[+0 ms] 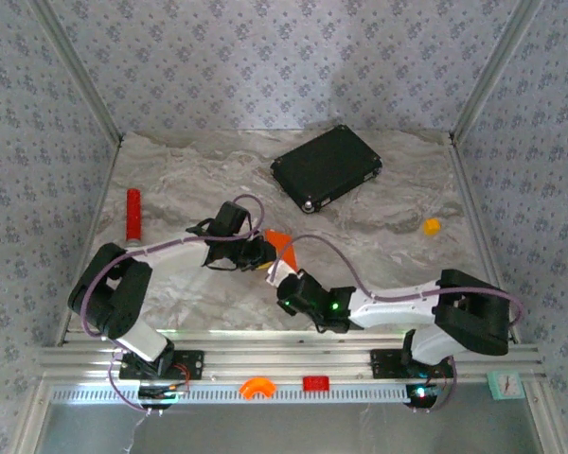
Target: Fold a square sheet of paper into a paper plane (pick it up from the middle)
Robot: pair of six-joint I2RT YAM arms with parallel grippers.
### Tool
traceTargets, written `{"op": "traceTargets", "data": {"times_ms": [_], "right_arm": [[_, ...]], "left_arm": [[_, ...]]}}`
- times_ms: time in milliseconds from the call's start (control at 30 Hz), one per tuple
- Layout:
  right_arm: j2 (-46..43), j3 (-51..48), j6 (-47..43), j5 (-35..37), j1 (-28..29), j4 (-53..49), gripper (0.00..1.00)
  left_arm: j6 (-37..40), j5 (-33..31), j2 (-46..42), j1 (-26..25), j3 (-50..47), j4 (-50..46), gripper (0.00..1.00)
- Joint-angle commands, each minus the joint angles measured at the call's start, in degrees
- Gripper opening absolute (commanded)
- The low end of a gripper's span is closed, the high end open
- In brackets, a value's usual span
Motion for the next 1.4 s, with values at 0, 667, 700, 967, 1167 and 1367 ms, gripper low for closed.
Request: {"op": "traceTargets", "data": {"times_ms": [0, 667, 700, 967, 1167, 1367], "right_arm": [[-3.1, -1.4, 10.1, -15.0, -5.3, -0.6, 0.03], [-1.2, -0.3, 26.4, -46.2, -23.3, 0.9, 0.0], [-0.9, -0.1, 26.5, -46.4, -23.4, 0.6, 0.0], [0.7, -0.4, 27.1, -48.0, -23.8, 2.2, 0.0], [2.2, 0.1, 27.2, -51.0, -23.9, 2.0, 0.0], [4.2, 0.4, 27.8, -53.0, -23.0, 3.9, 0.0]], "left_arm": [[0.3, -3.8, -3.0, 0.3, -0.3, -2.9, 0.36], [-1.3, -8.6, -11.3, 3.0, -4.4, -2.1, 0.47], [-1.3, -8.6, -11.3, 3.0, -4.2, -2.0, 0.47], [-1.1, -7.0, -10.5, 3.0, -4.2, -0.9, 0.46], [-0.2, -4.2, -9.2, 3.1, -3.3, 0.2, 0.29], [1.8, -1.1, -4.8, 3.1, 0.5, 0.2, 0.13]]}}
